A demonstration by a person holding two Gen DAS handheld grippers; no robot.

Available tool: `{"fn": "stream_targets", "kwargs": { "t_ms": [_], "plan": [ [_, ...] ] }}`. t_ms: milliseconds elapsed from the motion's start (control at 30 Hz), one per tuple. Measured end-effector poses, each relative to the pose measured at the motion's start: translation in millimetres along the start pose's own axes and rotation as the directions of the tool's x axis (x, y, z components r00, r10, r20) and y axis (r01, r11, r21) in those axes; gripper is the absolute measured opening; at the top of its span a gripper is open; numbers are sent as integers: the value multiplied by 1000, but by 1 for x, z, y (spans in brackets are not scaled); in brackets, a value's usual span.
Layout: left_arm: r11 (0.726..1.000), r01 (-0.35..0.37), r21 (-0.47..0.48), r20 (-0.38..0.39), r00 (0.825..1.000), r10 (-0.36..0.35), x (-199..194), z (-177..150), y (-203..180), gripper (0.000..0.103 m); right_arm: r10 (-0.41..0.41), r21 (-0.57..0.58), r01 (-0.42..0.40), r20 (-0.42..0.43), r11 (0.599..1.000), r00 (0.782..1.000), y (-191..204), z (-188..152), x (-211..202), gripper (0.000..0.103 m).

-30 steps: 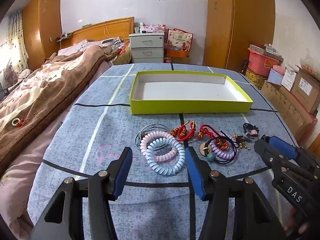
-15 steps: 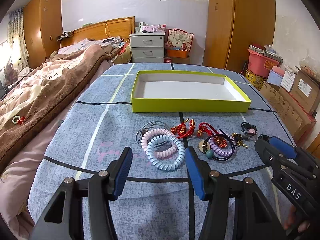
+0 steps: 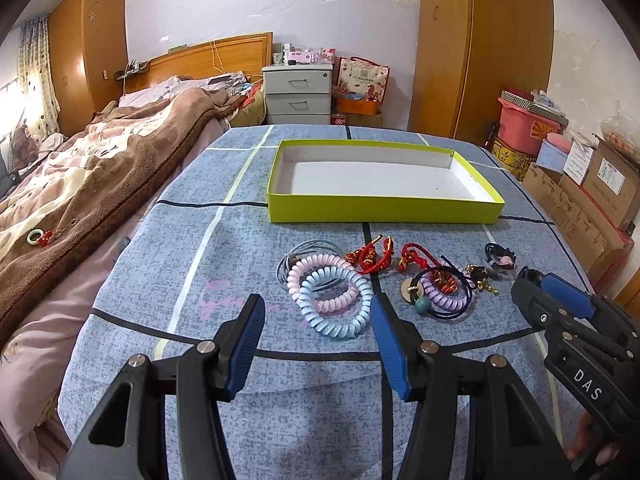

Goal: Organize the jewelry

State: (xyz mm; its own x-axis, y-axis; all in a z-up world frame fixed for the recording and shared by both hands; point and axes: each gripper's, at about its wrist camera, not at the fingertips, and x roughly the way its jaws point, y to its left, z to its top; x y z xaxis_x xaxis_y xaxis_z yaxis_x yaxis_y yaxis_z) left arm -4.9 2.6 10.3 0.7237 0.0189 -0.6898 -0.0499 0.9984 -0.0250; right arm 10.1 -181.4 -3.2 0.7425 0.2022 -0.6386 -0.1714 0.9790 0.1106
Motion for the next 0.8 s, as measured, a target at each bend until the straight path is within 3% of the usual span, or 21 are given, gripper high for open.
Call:
{"fn": "stream_targets", "kwargs": {
  "t_ms": [800],
  "plan": [
    [1000, -7, -2, -3, 1000, 7, 0, -2, 0, 57, 2, -3, -2, -1, 1000, 1000, 2, -1, 0, 46]
  ]
}}
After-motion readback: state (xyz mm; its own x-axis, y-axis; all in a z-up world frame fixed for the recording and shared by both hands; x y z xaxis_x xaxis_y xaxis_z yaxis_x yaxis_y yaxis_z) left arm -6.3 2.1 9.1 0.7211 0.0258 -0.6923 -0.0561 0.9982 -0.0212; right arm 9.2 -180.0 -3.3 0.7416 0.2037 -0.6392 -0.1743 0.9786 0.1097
